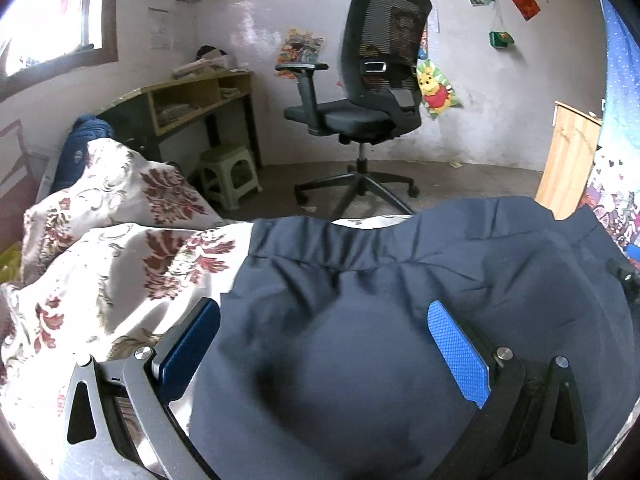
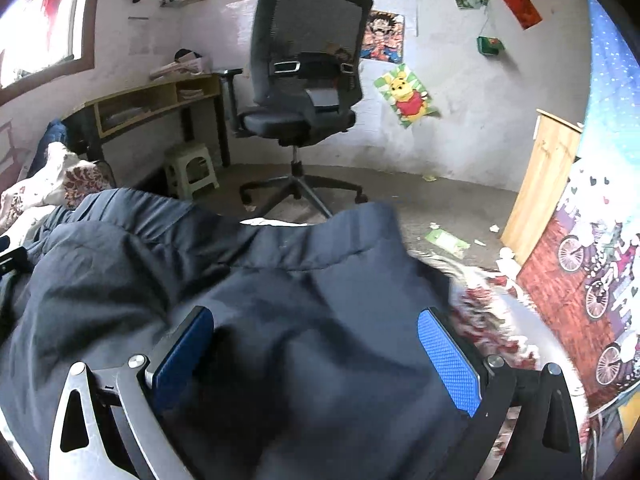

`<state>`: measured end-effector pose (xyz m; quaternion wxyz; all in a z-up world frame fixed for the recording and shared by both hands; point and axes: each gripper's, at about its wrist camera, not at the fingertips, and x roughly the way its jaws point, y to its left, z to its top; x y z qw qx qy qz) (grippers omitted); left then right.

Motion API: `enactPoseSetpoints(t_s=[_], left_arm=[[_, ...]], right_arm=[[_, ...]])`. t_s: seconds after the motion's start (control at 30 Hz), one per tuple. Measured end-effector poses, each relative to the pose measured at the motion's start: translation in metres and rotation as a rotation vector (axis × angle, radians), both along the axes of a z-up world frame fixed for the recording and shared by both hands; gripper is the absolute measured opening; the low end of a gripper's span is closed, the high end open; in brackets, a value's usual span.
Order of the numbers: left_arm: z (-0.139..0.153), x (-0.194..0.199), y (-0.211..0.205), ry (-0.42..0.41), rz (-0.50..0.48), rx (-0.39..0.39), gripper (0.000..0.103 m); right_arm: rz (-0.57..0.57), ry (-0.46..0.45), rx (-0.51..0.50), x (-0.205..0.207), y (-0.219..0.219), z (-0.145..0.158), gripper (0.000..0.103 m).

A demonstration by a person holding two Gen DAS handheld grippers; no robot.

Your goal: Fold large clothes

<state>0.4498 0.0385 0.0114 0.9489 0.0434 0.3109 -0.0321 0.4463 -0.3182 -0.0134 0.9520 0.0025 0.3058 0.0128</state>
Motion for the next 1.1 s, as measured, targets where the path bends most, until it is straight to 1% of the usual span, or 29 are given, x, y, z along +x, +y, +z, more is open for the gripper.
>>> enactPoseSetpoints(t_s=[0.23, 0.37, 0.43, 0.63, 0.7, 0.77, 0.97, 1.07, 1.1], left_arm=[[-0.003, -0.003, 0.021, 0.018, 0.039, 0.015, 0.102], [-0.008, -0.007, 0.031, 0.035, 0.043, 0.039, 0.102], [-0.01, -0.009, 0.04, 0.05, 0.034, 0.032, 0.102], [-0.02, -0.013, 0.08, 0.112, -0.033, -0.049, 0.102], [-0.024, -0.013, 0.09, 0.141, -0.057, -0.085, 0.102], [-0.027, -0.01, 0.095, 0.167, -0.067, -0.103, 0.102], [-0.034, -0.003, 0.097, 0.216, -0.102, -0.152, 0.102], [-0.038, 0.004, 0.097, 0.241, -0.129, -0.192, 0.102], [-0.041, 0.008, 0.097, 0.261, -0.143, -0.22, 0.102]], right_arm=[[-0.056, 0.024, 0.019, -0.011, -0.043, 0.001, 0.103], [-0.043, 0.057, 0.041, -0.016, -0.056, -0.006, 0.103], [-0.022, 0.076, 0.048, -0.019, -0.059, -0.01, 0.103], [0.033, 0.131, 0.063, -0.02, -0.063, -0.023, 0.103], [0.042, 0.14, 0.079, -0.018, -0.064, -0.026, 0.103], [0.046, 0.149, 0.099, -0.014, -0.065, -0.029, 0.103], [0.057, 0.176, 0.198, -0.007, -0.074, -0.042, 0.103], [0.077, 0.212, 0.281, -0.003, -0.083, -0.05, 0.103], [0.084, 0.225, 0.311, -0.001, -0.086, -0.052, 0.103]])
